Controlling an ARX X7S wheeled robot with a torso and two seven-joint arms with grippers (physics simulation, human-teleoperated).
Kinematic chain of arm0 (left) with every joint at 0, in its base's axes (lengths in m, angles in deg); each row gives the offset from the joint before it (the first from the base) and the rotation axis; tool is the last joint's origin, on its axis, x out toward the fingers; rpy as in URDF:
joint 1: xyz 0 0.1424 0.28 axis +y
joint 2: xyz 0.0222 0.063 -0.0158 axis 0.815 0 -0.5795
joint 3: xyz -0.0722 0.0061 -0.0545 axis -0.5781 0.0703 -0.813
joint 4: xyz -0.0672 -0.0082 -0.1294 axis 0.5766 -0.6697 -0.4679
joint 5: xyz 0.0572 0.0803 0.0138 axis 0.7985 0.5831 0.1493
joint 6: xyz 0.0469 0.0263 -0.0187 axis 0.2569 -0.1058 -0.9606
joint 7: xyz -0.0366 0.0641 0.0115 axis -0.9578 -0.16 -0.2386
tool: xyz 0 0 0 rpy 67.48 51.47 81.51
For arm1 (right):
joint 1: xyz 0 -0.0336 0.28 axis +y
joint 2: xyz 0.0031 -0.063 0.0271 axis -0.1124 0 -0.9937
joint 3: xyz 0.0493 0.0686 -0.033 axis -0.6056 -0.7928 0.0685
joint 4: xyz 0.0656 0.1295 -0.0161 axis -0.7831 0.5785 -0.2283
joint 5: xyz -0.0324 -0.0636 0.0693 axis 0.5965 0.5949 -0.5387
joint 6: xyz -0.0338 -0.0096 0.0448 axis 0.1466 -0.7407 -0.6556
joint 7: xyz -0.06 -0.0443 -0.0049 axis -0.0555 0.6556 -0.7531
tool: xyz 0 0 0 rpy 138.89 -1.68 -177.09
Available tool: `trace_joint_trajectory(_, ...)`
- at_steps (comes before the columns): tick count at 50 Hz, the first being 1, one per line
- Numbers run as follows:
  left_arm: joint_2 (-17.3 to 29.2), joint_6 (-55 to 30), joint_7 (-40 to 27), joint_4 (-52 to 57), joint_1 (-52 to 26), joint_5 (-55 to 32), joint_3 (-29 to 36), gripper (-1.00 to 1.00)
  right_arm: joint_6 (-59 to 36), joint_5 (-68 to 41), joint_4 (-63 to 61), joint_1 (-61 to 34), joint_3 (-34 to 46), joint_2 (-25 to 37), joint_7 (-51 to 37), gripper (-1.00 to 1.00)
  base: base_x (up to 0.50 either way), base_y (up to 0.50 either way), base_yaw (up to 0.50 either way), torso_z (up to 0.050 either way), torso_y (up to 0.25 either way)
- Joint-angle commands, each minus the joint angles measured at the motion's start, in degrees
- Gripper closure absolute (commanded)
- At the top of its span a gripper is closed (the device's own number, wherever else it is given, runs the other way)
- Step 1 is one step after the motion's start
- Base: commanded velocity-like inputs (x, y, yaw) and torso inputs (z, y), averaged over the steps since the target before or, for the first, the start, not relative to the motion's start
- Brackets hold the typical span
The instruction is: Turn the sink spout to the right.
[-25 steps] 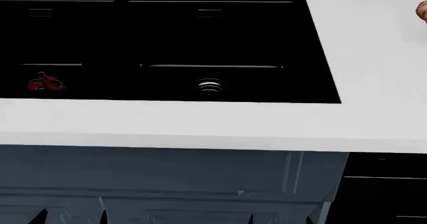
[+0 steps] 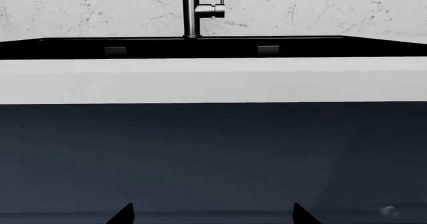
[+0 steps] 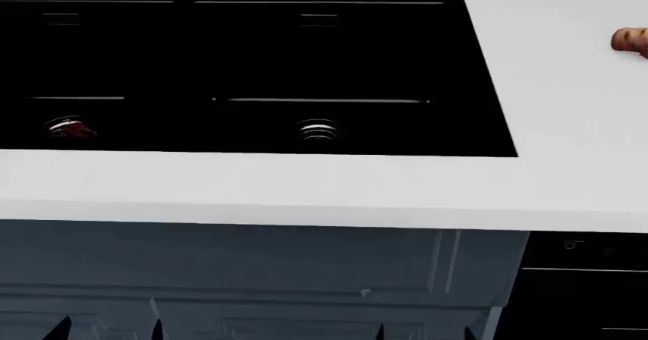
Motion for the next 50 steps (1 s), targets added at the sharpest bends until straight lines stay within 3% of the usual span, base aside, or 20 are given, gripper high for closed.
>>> trace_joint_trajectory(1, 1.4, 1.1, 0.3, 1.0, 0.5, -2.5, 1.5, -1.00, -0.2, -1.1, -0.2, 0.0, 1.3, 1.1, -1.4, -1.00, 0.00, 0.00, 0.00, 0.050, 0.000)
trace_joint_trajectory(41, 4.0, 2.0, -1.1, 1.2, 0.6, -6.0, 4.6, -1.00, 0.4, -3.8, 0.3, -0.4, 4.1, 3.5, -4.5, -1.00, 0.00, 0.00, 0.00, 0.050, 0.000)
trace_joint_trajectory(46, 4.3, 5.0, -1.6, 3.2, 1.6, -6.5, 3.9, -1.00, -1.8, -3.3, -1.3, -0.3, 5.1, 4.0, -5.0, -1.00, 0.00, 0.00, 0.00, 0.000, 0.000)
trace_joint_trajectory(50, 5.2, 1.5, -2.8, 5.4, 1.1, -6.9, 3.3, -1.00, -3.4, -3.9, -3.3, -0.9, 5.2, 4.2, -5.2, -1.00, 0.00, 0.00, 0.00, 0.000, 0.000)
